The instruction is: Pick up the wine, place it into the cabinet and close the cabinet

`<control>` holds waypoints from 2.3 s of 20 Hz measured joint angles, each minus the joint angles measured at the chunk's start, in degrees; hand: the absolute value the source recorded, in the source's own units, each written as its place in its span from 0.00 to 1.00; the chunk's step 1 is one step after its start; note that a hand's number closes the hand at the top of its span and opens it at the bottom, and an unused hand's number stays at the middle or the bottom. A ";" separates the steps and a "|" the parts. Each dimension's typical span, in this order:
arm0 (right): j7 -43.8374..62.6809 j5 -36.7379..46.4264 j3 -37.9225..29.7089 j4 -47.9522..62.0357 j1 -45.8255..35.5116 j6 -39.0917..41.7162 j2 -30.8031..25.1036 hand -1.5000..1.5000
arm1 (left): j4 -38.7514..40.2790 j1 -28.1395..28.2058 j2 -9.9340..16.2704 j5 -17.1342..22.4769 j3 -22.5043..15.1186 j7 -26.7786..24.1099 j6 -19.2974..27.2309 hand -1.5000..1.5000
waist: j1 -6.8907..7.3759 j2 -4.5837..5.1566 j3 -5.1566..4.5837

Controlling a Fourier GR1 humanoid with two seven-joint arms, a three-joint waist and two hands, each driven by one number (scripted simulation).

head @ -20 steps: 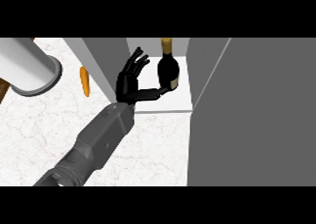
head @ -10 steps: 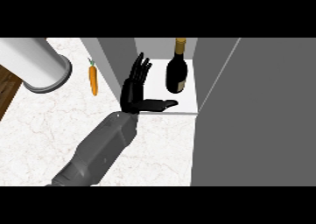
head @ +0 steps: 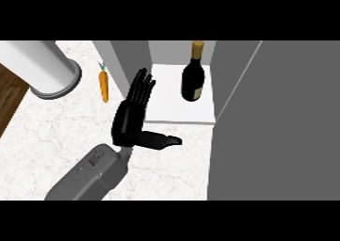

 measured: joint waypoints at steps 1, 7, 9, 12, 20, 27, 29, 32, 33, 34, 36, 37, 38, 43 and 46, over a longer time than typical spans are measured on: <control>0.37 -0.27 -0.14 0.08 -0.46 -0.16 -0.10 0.00 | -4.25 2.10 1.23 -0.35 -0.65 1.13 1.13 0.00 | 0.02 0.00 0.00; 0.67 2.50 2.32 -0.17 -1.82 -0.90 0.60 0.00 | -25.16 11.97 7.65 -3.43 -2.45 7.49 6.98 0.00 | -0.60 0.26 0.01; 1.14 3.18 3.63 -1.13 -1.08 -0.47 0.57 1.00 | -29.81 14.45 9.05 -4.44 -2.10 9.15 8.00 0.00 | -0.87 0.34 0.00; 0.77 2.93 3.60 -0.47 -0.89 2.10 -1.37 1.00 | -36.71 18.89 11.80 -5.68 -1.78 10.45 9.07 0.00 | -0.96 0.40 0.00; 2.65 0.63 9.33 -2.43 1.59 11.35 -6.82 1.00 | -47.88 30.52 17.52 -7.76 0.91 9.59 11.53 0.00 | -0.79 0.40 -0.01; 7.48 -0.38 19.94 -4.42 6.02 11.63 -4.98 1.00 | -54.29 41.59 23.37 -4.56 9.52 7.14 7.00 0.00 | -0.84 0.38 -0.08; 8.16 -0.14 23.47 -4.50 6.29 10.66 -3.57 1.00 | -55.67 46.34 24.34 -3.57 11.61 4.79 4.27 0.00 | -0.66 0.32 -0.11; 11.35 1.33 29.34 -4.85 4.78 7.88 -1.16 1.00 | -56.68 51.44 26.61 -0.68 16.89 3.31 -0.22 0.00 | -0.52 0.28 -0.13; 12.60 2.19 30.69 -4.77 3.48 6.84 -0.26 1.00 | -57.50 53.14 27.17 0.10 18.36 3.13 -1.45 0.00 | -0.48 0.30 -0.12; 13.90 3.63 32.87 -4.99 2.40 5.57 0.63 1.00 | -57.32 54.54 27.52 0.65 19.70 2.59 -2.82 0.00 | -0.47 0.29 -0.13; 15.65 7.66 36.64 -6.02 0.84 2.78 1.66 1.00 | -57.70 57.47 28.45 2.17 22.59 1.94 -5.58 0.00 | -0.43 0.20 -0.15; 16.56 9.14 37.74 -6.14 -0.74 1.55 1.97 1.00 | -57.82 58.98 29.11 3.07 24.36 1.71 -7.27 0.00 | -0.33 0.20 -0.15; 17.05 11.04 39.56 -5.71 -2.45 -0.23 2.22 1.00 | -58.10 59.85 29.61 3.90 25.87 1.82 -8.47 0.00 | -0.32 0.20 -0.15; 18.57 17.98 46.57 -1.18 -12.73 -8.75 3.08 1.00 | -58.03 63.86 30.71 7.13 32.67 1.95 -14.28 0.00 | -0.16 0.27 -0.15; 18.91 20.28 48.74 3.12 -19.97 -14.71 2.83 1.00 | -58.03 65.56 31.39 9.25 36.45 2.72 -17.53 0.00 | 0.03 0.31 -0.14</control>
